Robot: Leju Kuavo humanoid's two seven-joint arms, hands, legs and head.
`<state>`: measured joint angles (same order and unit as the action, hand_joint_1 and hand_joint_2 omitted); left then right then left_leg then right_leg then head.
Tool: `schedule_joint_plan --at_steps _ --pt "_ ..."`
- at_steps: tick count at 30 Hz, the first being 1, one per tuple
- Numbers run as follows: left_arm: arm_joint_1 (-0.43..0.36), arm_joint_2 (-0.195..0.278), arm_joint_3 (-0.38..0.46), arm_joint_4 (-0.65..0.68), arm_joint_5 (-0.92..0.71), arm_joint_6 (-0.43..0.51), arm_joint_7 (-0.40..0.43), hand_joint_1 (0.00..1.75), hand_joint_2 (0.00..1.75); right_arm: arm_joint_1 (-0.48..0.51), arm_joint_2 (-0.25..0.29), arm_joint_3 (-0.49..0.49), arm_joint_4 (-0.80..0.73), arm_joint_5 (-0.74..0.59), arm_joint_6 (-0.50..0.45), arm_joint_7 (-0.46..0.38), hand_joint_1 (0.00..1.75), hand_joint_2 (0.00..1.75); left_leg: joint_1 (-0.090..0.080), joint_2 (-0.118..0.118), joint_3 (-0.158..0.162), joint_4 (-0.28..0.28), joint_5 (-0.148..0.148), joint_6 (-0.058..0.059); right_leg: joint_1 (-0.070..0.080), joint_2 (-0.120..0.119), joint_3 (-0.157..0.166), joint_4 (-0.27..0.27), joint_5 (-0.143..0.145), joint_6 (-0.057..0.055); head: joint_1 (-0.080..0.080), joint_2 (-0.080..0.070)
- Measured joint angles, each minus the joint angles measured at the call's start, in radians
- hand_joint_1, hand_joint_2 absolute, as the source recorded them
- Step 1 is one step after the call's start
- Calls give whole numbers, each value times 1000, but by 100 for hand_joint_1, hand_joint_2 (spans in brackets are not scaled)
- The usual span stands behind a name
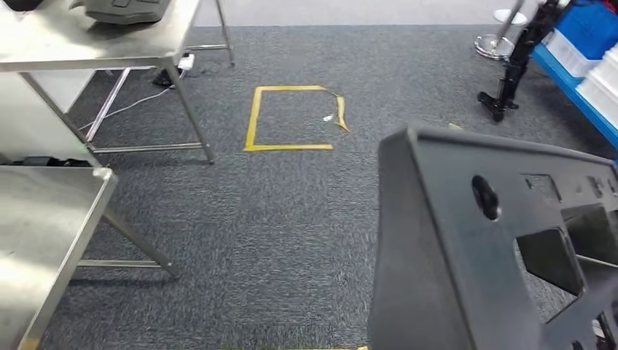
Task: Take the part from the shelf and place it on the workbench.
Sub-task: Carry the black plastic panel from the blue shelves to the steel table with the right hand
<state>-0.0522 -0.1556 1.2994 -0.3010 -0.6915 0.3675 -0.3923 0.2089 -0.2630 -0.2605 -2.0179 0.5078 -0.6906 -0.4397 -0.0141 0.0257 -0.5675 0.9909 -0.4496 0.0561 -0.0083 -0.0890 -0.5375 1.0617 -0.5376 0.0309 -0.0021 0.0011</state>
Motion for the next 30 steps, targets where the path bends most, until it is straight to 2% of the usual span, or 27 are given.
schedule_joint_plan --at_steps 2,3,4,5,6,7,8,9,10,11,13,14,15,17,18,19,20,21,22,23,25,26,28,29,30 --pt "-1 -6 0 -6 0 2 0 0 175 -11 1 18 12 2 -2 3 175 175 5 -26 4 -9 9 6 -3 61 -58 123 -52 -5 2 0" --pt "0 -8 0 -9 0 2 0 0 175 -14 1 25 18 1 -3 5 175 175 6 -40 3 -9 10 7 -5 77 -93 191 -75 -4 4 0" --pt "0 -11 0 -10 0 2 1 0 175 -15 1 31 24 1 -3 6 175 175 6 -55 3 -9 10 7 -6 82 -117 235 -85 1 4 0" --pt "1 -14 1 -11 0 2 3 0 175 -18 1 37 29 1 -3 8 175 175 7 -71 4 -8 10 6 -8 84 -125 241 -78 10 4 0" --pt "2 -16 1 -12 1 3 7 0 175 -22 1 42 34 1 -3 8 175 175 8 -85 6 -8 9 4 -11 87 -112 204 -54 22 4 0" --pt "2 -18 2 -14 2 6 11 0 175 -29 1 49 38 1 -3 9 175 175 9 -99 8 -6 8 1 -15 94 -85 136 -20 36 5 0" --pt "2 -20 4 -18 4 9 14 0 175 -40 1 56 45 1 -3 9 175 175 9 -111 7 -2 6 -4 -21 115 -55 59 14 47 6 0" --pt "2 -22 7 -21 7 14 16 0 175 -52 1 65 52 0 -3 10 175 175 9 -122 4 3 4 -10 -25 132 -31 -1 39 49 6 0" --pt "2 -24 11 -24 9 19 18 0 175 -63 1 74 60 -1 -3 11 175 175 8 -131 -1 8 2 -17 -26 145 -18 -35 53 44 6 0" --pt "2 -27 15 -28 12 25 21 0 175 -76 1 84 70 -1 -2 13 175 175 8 -139 -7 11 2 -24 -25 151 -14 -47 57 35 7 0" --pt "4 -35 23 -35 15 37 29 0 175 -107 2 108 91 0 0 18 175 175 12 -149 -15 13 4 -35 -22 133 -15 -47 61 14 5 0" --pt "4 -40 26 -39 16 43 32 0 175 -124 2 120 102 2 2 20 175 175 13 -135 -22 22 -3 -40 -23 124 -15 -49 63 6 5 0" --pt "4 -45 28 -42 16 48 34 0 175 -139 2 130 113 3 4 22 175 175 13 -111 -35 48 -20 -44 -25 114 -15 -50 64 -2 2 0" --pt "1 -56 30 -49 15 51 33 0 175 -156 -3 142 130 0 10 27 175 175 14 -53 -92 159 -82 -51 -21 90 -15 -52 63 -13 -4 0" --pt "1 -61 30 -52 14 50 32 0 175 -161 -8 145 139 -7 13 30 175 175 16 -40 -129 228 -112 -53 -18 76 -15 -51 62 -17 -7 0" --pt "2 -65 30 -54 13 49 31 0 175 -165 -15 146 149 -18 14 32 175 175 18 -35 -157 281 -129 -55 -16 63 -16 -51 61 -18 -7 0" --pt "3 -68 30 -56 12 46 30 0 175 -168 -24 147 157 -31 15 33 175 175 20 -32 -170 302 -128 -55 -14 50 -15 -51 60 -18 -8 0" --pt "4 -70 30 -58 11 44 29 0 175 -170 -32 148 164 -42 15 34 175 175 20 -29 -161 283 -109 -55 -13 38 -15 -51 59 -18 -8 0" --pt "5 -71 30 -59 10 40 27 0 175 -171 -40 148 169 -51 14 34 175 175 21 -23 -133 228 -77 -53 -13 28 -13 -51 58 -18 -8 0" --pt "5 -71 30 -61 8 37 23 0 175 -171 -48 148 172 -56 13 34 175 175 20 -6 -93 156 -45 -49 -12 19 -11 -51 57 -17 -8 0" --pt "4 -69 30 -63 0 27 13 0 175 -167 -61 143 173 -60 8 34 175 175 14 21 -35 49 -9 -41 -6 3 -8 -50 52 -10 -8 0" --pt "3 -67 30 -63 -4 24 8 0 175 -163 -66 139 173 -61 7 36 175 175 9 26 -26 30 -6 -36 -4 -5 -6 -50 50 -5 -8 0" --pt "4 -63 29 -63 -10 21 1 0 175 -154 -77 131 172 -62 6 39 175 175 4 8 -24 23 -5 -25 -4 -17 0 -53 48 6 -8 0" --pt "5 -61 29 -63 -11 20 -2 0 175 -149 -82 127 171 -62 6 40 175 175 5 0 -20 17 -2 -17 -6 -9 0 -49 43 10 -7 0" --pt "4 -60 29 -63 -12 19 -4 0 175 -144 -87 123 170 -62 4 41 175 175 7 -8 -15 10 3 -10 -7 10 -7 -30 32 12 -7 0"
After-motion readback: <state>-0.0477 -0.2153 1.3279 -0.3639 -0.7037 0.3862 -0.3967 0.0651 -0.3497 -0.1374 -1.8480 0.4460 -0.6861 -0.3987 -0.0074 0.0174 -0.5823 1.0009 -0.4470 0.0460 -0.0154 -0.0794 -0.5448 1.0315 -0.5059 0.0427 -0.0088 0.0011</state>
